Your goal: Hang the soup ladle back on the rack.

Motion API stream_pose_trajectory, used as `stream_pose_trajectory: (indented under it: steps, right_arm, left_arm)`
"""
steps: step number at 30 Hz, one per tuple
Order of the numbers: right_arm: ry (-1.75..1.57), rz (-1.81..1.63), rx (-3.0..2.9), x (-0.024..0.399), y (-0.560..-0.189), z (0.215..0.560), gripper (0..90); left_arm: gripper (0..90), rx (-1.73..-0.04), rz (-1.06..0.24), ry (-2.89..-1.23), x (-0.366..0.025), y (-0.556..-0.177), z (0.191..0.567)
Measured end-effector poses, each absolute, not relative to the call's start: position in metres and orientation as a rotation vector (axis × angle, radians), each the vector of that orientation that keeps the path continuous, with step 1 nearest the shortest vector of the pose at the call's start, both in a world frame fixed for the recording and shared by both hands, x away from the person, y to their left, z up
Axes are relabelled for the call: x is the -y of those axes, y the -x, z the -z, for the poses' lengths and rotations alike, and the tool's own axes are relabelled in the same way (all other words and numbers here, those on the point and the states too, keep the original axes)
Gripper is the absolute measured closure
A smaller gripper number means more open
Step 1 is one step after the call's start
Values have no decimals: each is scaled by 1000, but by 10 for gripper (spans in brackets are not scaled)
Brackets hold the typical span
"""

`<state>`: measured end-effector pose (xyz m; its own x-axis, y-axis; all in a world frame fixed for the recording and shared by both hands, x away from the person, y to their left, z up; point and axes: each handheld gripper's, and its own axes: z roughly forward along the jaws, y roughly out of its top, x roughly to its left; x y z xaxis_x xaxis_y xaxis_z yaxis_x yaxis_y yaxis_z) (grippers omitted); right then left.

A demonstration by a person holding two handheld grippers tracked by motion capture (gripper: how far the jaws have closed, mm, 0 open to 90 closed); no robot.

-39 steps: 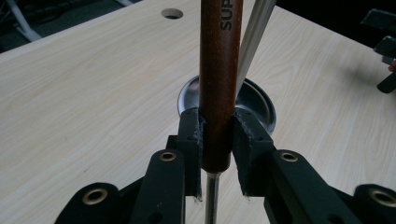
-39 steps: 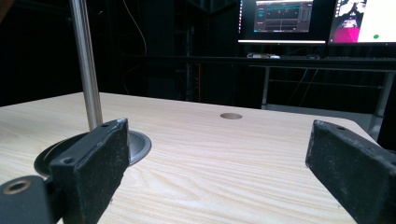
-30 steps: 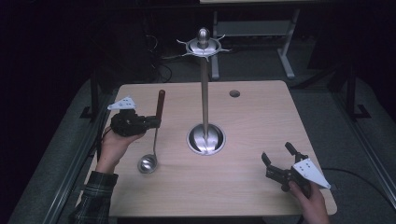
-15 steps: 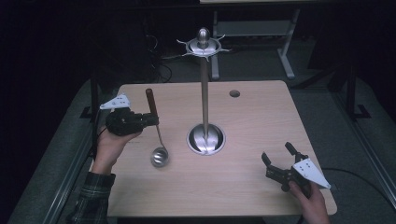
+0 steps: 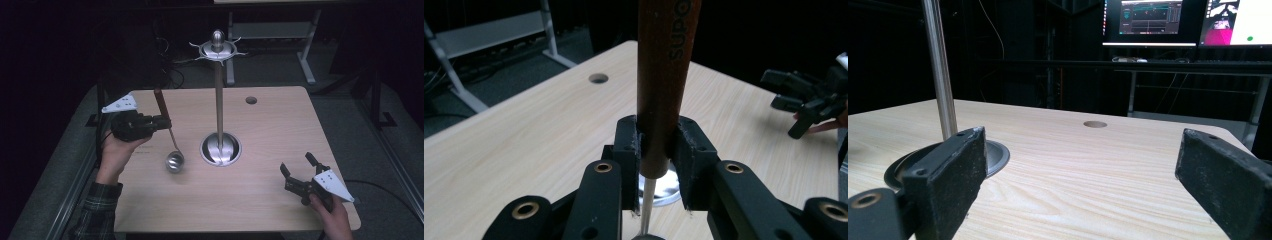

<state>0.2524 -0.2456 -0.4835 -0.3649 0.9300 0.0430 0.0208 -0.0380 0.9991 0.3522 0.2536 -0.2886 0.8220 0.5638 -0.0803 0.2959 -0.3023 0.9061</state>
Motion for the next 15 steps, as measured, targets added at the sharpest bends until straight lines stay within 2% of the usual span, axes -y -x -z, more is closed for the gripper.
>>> stream_pose_trajectory:
  steps: [15]
  right_arm:
    - [-1050, -1506, -1470, 245, -252, 483, 60]
  left_arm:
    - [735, -546, -325, -1901, -234, -355, 244]
